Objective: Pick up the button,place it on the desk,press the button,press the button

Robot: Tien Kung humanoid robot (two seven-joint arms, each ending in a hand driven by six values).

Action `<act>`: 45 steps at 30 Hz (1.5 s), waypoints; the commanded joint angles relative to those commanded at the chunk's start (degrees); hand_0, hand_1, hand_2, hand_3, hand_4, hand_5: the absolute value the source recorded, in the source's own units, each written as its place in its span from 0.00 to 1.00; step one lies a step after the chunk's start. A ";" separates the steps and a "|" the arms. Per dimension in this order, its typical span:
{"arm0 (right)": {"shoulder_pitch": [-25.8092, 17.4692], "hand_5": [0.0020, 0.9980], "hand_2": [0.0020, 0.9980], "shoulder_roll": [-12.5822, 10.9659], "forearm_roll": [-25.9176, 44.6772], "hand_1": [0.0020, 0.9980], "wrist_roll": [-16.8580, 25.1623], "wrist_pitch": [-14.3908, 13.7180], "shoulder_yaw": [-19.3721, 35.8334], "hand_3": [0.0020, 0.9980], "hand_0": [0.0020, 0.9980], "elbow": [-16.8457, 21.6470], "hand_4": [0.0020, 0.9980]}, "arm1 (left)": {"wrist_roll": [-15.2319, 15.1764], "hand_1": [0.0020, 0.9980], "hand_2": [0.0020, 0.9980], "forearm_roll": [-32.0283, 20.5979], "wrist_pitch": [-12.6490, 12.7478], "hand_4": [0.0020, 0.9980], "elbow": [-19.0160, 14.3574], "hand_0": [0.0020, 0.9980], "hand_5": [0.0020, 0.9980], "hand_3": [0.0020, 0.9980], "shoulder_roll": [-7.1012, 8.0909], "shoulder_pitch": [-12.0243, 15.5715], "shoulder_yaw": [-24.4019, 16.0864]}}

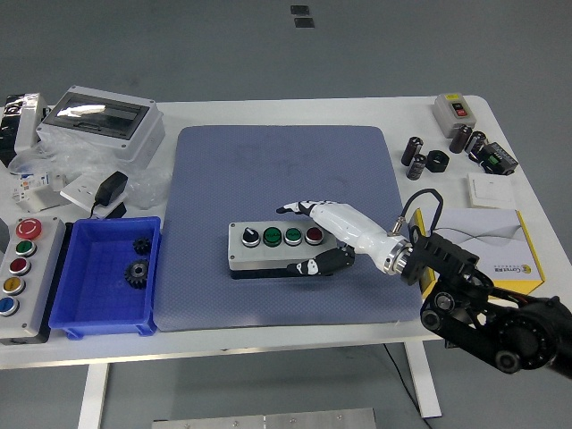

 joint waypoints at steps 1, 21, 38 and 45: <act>-0.12 0.00 0.91 -0.09 1.25 0.90 0.07 0.31 0.18 0.94 0.93 0.16 0.58 | -0.01 0.62 0.55 -0.03 0.00 0.66 0.00 0.62 0.20 0.60 0.02 -0.01 0.04; -7.34 0.20 0.92 -11.26 11.63 0.90 -7.06 7.67 14.96 0.95 0.93 22.55 0.72 | -0.01 0.62 0.55 -0.54 -0.15 0.66 0.00 0.62 0.20 0.60 -0.17 0.15 1.12; -4.80 0.04 0.25 -11.24 0.95 0.12 -28.08 25.35 15.15 0.72 0.01 24.98 0.30 | 0.11 0.62 0.55 -0.34 -0.14 0.65 0.00 0.62 0.19 0.60 -0.07 0.10 0.78; -3.67 0.00 0.22 -9.95 2.05 0.10 -27.62 24.89 13.60 0.71 0.00 23.62 0.28 | 0.17 0.62 0.55 -0.15 -0.14 0.65 0.00 0.62 0.18 0.60 -0.08 0.00 0.61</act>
